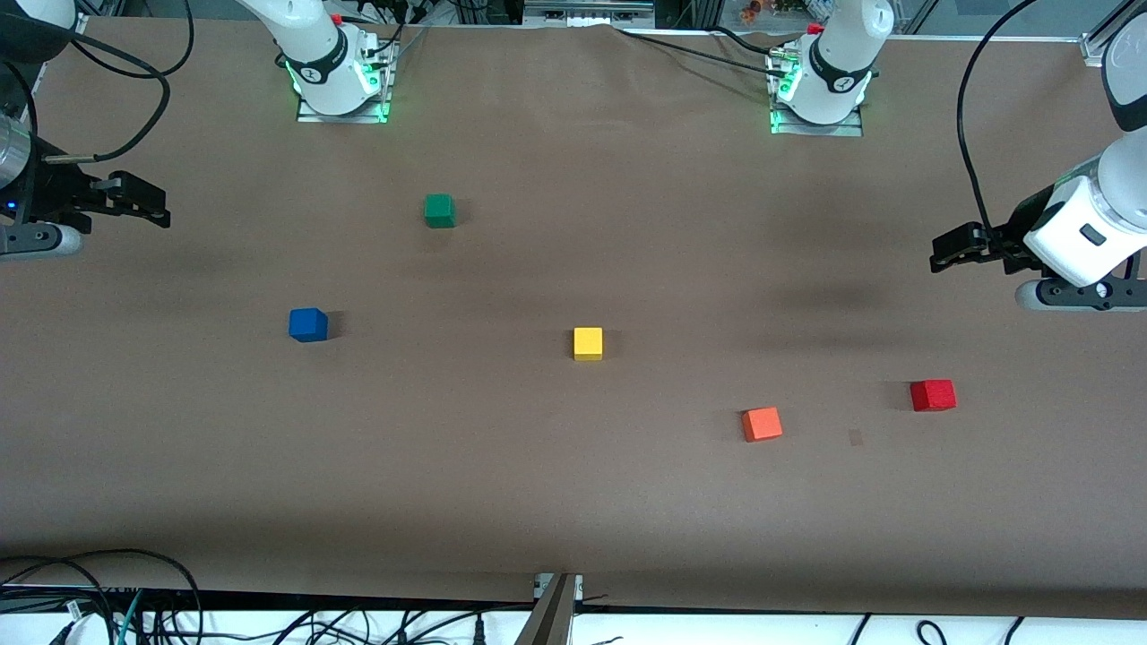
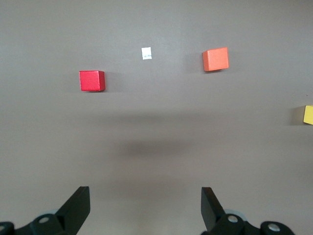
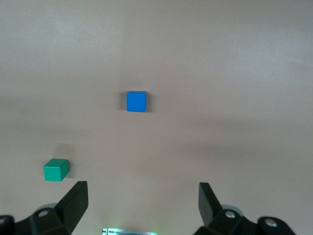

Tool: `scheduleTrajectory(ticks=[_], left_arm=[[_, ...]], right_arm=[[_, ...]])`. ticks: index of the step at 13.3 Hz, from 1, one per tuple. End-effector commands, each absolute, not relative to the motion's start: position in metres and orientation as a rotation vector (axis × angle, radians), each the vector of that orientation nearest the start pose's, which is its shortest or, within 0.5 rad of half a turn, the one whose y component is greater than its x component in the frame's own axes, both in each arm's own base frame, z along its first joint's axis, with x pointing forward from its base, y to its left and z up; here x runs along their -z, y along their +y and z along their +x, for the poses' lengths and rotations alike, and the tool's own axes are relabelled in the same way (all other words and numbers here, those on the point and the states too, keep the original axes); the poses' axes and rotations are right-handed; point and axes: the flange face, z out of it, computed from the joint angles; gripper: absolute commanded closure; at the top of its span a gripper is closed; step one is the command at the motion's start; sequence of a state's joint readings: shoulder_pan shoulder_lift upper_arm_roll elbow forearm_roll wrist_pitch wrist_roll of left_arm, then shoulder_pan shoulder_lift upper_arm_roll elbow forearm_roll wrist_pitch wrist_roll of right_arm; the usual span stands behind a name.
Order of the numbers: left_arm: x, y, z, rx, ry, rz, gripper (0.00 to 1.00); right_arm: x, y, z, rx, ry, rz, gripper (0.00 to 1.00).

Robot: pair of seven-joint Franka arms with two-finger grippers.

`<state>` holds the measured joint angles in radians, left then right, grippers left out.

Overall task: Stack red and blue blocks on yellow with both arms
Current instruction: 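Lower the left gripper onto the red cube and grasp it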

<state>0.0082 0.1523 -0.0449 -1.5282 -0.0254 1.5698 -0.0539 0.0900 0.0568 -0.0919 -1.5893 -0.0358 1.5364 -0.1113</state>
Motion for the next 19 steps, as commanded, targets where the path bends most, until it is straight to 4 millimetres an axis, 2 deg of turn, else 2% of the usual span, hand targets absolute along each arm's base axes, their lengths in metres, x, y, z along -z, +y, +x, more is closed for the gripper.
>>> scheduleTrajectory(ticks=[1,4,5,6,7,8,9,11,12,13,15,19], left_arm=[[-0.56,-0.019,0.602,-0.19,-0.036,-3.17,0.0],[-0.563,-0.02,0.604,-0.187,-0.033,-3.168,0.0],[-0.557,-0.017,0.606,-0.2,-0.033,-3.162,0.0],[-0.549,-0.009,0.609,-0.22,-0.058,-3.165,0.0],[-0.544,0.013,0.613,-0.214,-0.09,-3.169,0.0],[-0.525,0.028,0.62,-0.262,-0.114,-3.178,0.0],[-0.513,0.034,0.624,-0.281,-0.07,-3.189,0.0],[-0.488,0.042,0.643,-0.197,-0.05,-3.181,0.0],[-0.463,0.064,0.651,-0.193,-0.101,-3.182,0.0],[-0.44,0.072,0.657,-0.221,-0.1,-3.182,0.0],[-0.395,0.079,0.668,-0.24,-0.007,-3.19,0.0],[-0.305,0.098,0.678,-0.219,-0.034,-3.193,0.0]], right_arm=[[-0.586,-0.006,0.56,-0.158,-0.18,-3.155,0.0],[-0.587,-0.006,0.561,-0.155,-0.18,-3.155,0.0],[-0.586,-0.006,0.56,-0.157,-0.18,-3.154,0.0],[-0.586,-0.006,0.56,-0.159,-0.179,-3.147,0.0],[-0.586,-0.006,0.56,-0.159,-0.179,-3.147,0.0],[-0.586,-0.006,0.56,-0.159,-0.179,-3.147,0.0],[-0.586,-0.006,0.56,-0.159,-0.179,-3.147,0.0],[-0.586,-0.005,0.56,-0.156,-0.179,-3.146,0.0],[-0.586,-0.006,0.56,-0.157,-0.179,-3.148,0.0],[-0.585,-0.006,0.561,-0.161,-0.177,-3.146,0.0],[-0.587,-0.005,0.561,-0.154,-0.179,-3.146,0.0],[-0.586,-0.005,0.561,-0.156,-0.179,-3.146,0.0]])
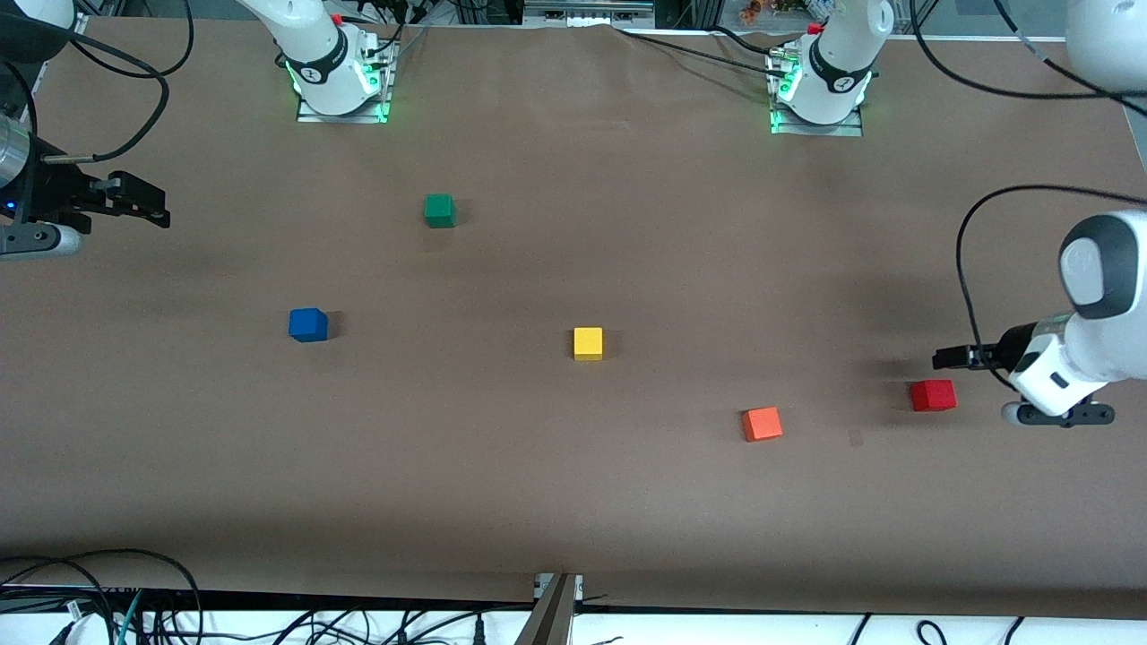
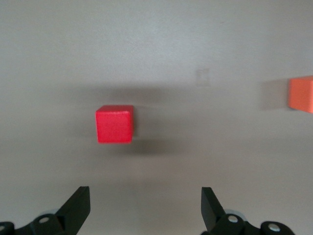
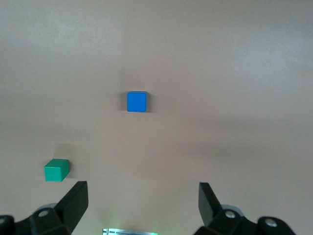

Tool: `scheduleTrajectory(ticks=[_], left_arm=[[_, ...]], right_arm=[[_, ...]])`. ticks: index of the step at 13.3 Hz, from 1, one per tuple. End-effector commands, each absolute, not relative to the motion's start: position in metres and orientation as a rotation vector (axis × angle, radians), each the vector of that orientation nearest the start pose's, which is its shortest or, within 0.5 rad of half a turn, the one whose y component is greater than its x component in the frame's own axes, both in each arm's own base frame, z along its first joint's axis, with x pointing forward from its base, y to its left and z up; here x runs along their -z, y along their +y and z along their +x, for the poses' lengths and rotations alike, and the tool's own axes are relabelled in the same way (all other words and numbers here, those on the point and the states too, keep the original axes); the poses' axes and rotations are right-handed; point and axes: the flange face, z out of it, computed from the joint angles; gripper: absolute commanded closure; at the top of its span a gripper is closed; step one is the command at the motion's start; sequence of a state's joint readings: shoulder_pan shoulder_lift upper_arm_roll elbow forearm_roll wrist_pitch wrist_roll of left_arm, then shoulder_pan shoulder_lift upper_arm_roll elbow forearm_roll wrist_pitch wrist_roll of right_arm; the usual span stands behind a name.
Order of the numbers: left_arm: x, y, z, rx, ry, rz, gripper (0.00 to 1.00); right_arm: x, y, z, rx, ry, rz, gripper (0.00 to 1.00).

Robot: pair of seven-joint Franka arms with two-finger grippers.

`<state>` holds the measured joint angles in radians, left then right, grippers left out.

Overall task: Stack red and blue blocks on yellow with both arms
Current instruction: 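Lower the left gripper onto the red cube and grasp it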

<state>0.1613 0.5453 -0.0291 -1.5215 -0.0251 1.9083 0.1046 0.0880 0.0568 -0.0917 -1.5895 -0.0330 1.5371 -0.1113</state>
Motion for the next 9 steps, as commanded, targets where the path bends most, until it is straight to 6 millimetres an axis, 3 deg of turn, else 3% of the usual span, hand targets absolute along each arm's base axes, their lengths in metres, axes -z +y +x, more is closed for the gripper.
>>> scheduleTrajectory(ticks=[1,3,4,9], left_arm=[[-0.286,0.098,0.674,-0.197,-0.013,-3.181,0.0],[-0.248,0.1,0.66,-0.11,0.035,-3.138,0.0],[-0.239,0.103,0.654,-0.09,0.031,-3.137,0.0],[-0.217,0.125,0.648,-0.078,0.116,-3.14,0.0]], right_arm=[[-0.586,-0.005,0.561,-0.156,-0.179,-3.146,0.0],[-0.586,-0.006,0.561,-0.158,-0.176,-3.142,0.0],[-0.586,-0.006,0.561,-0.156,-0.176,-3.142,0.0],[-0.586,-0.005,0.561,-0.155,-0.176,-3.14,0.0]])
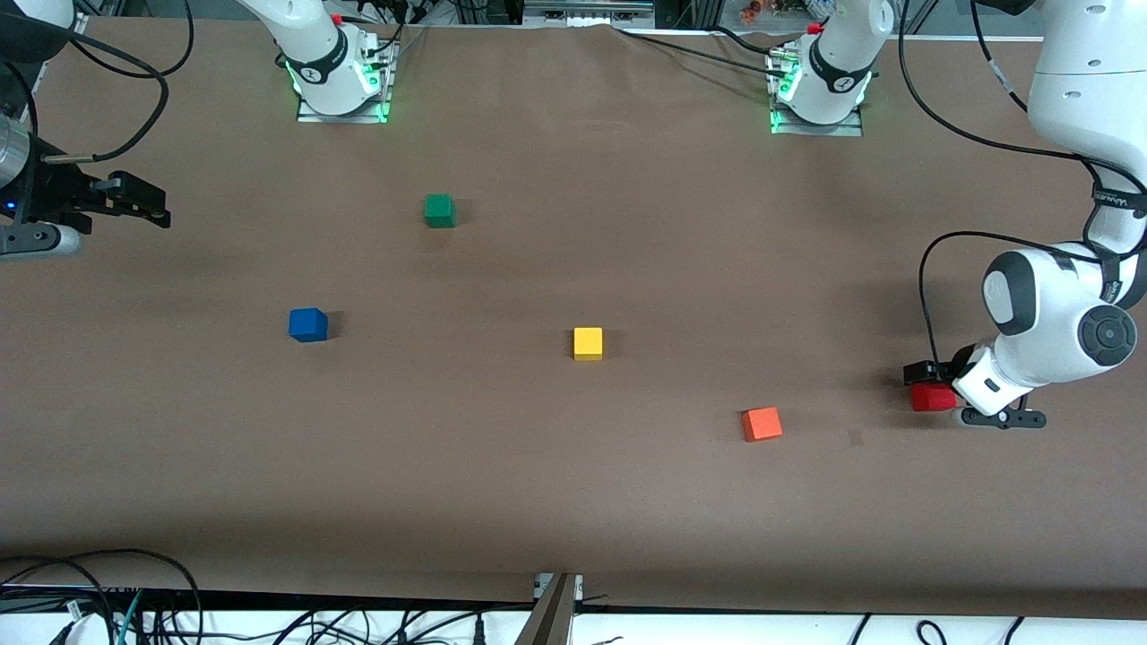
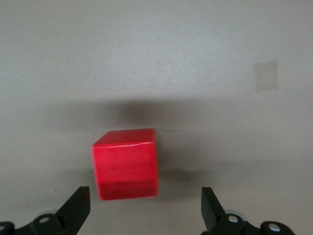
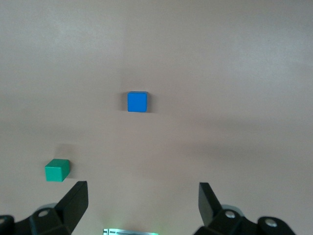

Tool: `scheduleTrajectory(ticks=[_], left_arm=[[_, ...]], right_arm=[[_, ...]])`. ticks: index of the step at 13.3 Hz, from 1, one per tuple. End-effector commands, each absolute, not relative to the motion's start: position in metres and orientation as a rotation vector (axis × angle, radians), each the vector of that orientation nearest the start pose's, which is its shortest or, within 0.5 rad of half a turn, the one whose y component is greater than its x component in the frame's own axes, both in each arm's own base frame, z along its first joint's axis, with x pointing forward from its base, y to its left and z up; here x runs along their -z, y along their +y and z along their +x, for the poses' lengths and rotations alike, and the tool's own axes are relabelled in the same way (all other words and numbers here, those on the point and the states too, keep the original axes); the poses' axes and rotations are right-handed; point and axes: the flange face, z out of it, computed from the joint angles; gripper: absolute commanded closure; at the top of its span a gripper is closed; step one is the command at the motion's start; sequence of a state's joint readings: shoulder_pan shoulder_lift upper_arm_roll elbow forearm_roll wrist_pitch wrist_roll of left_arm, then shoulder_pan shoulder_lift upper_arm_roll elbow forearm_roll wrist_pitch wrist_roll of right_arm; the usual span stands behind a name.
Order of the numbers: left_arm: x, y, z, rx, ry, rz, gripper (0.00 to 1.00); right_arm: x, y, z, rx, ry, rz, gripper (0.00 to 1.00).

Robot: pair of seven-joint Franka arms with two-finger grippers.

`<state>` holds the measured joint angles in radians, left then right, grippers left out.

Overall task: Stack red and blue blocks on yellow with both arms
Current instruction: 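Lower the left gripper onto the red cube and grasp it, then lift the red cube with the left gripper and carry it over the yellow cube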

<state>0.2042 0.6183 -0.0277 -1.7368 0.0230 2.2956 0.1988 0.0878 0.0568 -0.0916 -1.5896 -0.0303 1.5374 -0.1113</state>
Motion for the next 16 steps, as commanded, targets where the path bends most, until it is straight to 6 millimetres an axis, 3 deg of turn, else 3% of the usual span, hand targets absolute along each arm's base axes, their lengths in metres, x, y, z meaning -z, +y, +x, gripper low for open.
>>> scheduleTrajectory(ticks=[1,4,6,9,11,12,14,15,16], left_arm=[[-0.216,0.125,0.648,-0.078,0.117,-3.14,0.0],[-0.207,0.125,0.648,-0.069,0.111,-3.142,0.0],[-0.204,0.125,0.648,-0.06,0.111,-3.142,0.08],[-0.204,0.125,0.65,-0.055,0.109,-3.141,0.53],[-0.208,0.126,0.652,-0.04,0.087,-3.143,0.79],[-0.21,0.125,0.653,-0.035,0.081,-3.146,0.88],[-0.234,0.118,0.666,0.019,0.092,-3.145,0.96],[-0.258,0.098,0.672,0.036,0.134,-3.148,0.96],[-0.28,0.066,0.678,0.042,0.165,-3.164,0.96]], right_arm=[[-0.586,-0.005,0.561,-0.155,-0.176,-3.14,0.0],[-0.586,-0.005,0.561,-0.155,-0.176,-3.14,0.0],[-0.586,-0.005,0.561,-0.158,-0.176,-3.14,0.0],[-0.586,-0.005,0.561,-0.155,-0.176,-3.14,0.0],[-0.586,-0.005,0.561,-0.158,-0.176,-3.14,0.0],[-0.586,-0.005,0.561,-0.158,-0.176,-3.14,0.0],[-0.586,-0.005,0.561,-0.158,-0.176,-3.14,0.0],[-0.586,-0.005,0.561,-0.158,-0.176,-3.14,0.0],[-0.586,-0.006,0.561,-0.158,-0.176,-3.142,0.0]])
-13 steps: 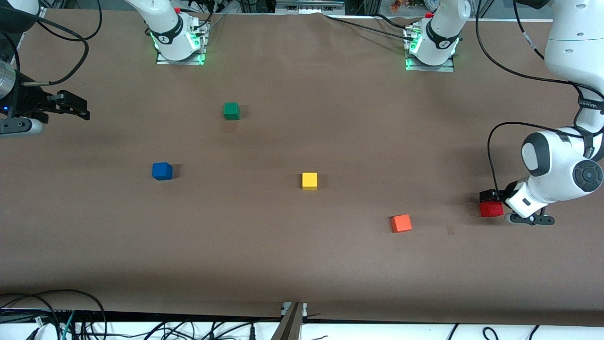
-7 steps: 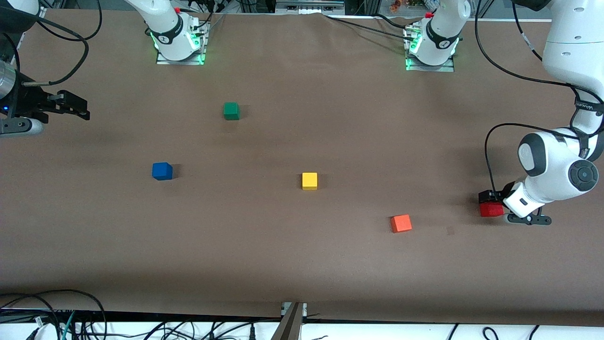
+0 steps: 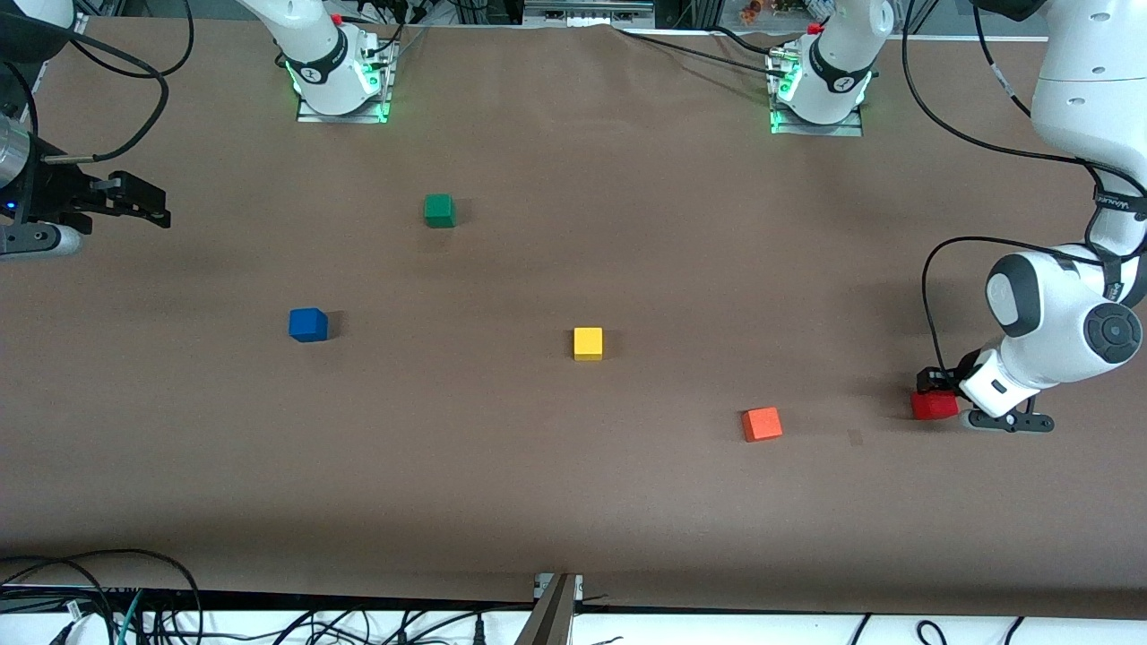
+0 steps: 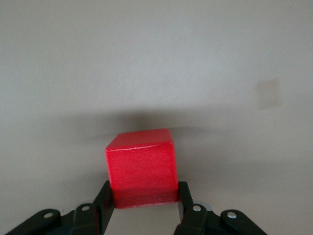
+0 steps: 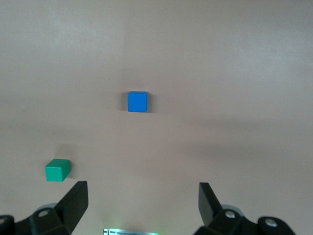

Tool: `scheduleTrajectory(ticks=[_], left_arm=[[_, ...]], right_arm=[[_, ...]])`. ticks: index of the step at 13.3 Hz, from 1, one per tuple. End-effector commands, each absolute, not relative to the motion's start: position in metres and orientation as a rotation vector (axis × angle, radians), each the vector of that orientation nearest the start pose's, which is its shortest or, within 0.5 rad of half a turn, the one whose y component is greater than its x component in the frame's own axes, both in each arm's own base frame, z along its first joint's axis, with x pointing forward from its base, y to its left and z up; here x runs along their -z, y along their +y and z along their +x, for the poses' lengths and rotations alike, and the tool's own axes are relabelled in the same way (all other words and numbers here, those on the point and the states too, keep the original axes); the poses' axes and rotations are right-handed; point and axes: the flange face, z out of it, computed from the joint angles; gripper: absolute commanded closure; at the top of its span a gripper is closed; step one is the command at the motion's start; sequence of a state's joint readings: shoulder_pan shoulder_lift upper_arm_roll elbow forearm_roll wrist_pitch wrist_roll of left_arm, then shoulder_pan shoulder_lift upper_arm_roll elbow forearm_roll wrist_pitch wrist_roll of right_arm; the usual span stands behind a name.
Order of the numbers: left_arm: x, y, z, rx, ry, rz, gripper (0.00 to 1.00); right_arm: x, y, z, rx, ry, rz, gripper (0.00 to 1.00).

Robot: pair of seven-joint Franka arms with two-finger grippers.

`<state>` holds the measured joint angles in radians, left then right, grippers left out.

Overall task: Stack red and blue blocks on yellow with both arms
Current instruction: 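Lift the red cube with the left gripper and carry it over the yellow cube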

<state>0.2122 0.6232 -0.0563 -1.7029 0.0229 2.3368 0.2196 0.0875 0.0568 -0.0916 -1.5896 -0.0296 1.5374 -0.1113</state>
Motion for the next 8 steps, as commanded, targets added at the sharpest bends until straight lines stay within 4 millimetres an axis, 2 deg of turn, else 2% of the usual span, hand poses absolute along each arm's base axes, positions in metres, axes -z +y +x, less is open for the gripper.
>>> scheduleTrajectory(ticks=[1,3,4,6,7,8], left_arm=[[-0.301,0.032,0.683,0.033,0.156,-3.182,0.96],[-0.337,-0.045,0.691,-0.035,0.161,-3.212,0.96],[-0.348,-0.082,0.688,-0.083,0.163,-3.22,0.96],[-0.362,-0.168,0.674,-0.11,0.15,-3.249,0.95],[-0.366,-0.213,0.66,-0.124,0.144,-3.267,0.94],[-0.367,-0.269,0.64,-0.144,0.158,-3.27,0.94]], right_arm=[[-0.586,-0.006,0.561,-0.158,-0.176,-3.14,0.0],[-0.586,-0.005,0.561,-0.158,-0.176,-3.14,0.0],[-0.585,-0.005,0.561,-0.16,-0.176,-3.14,0.0],[-0.585,-0.005,0.561,-0.155,-0.176,-3.14,0.0],[-0.585,-0.007,0.562,-0.158,-0.171,-3.141,0.0],[-0.585,-0.007,0.562,-0.158,-0.172,-3.142,0.0]])
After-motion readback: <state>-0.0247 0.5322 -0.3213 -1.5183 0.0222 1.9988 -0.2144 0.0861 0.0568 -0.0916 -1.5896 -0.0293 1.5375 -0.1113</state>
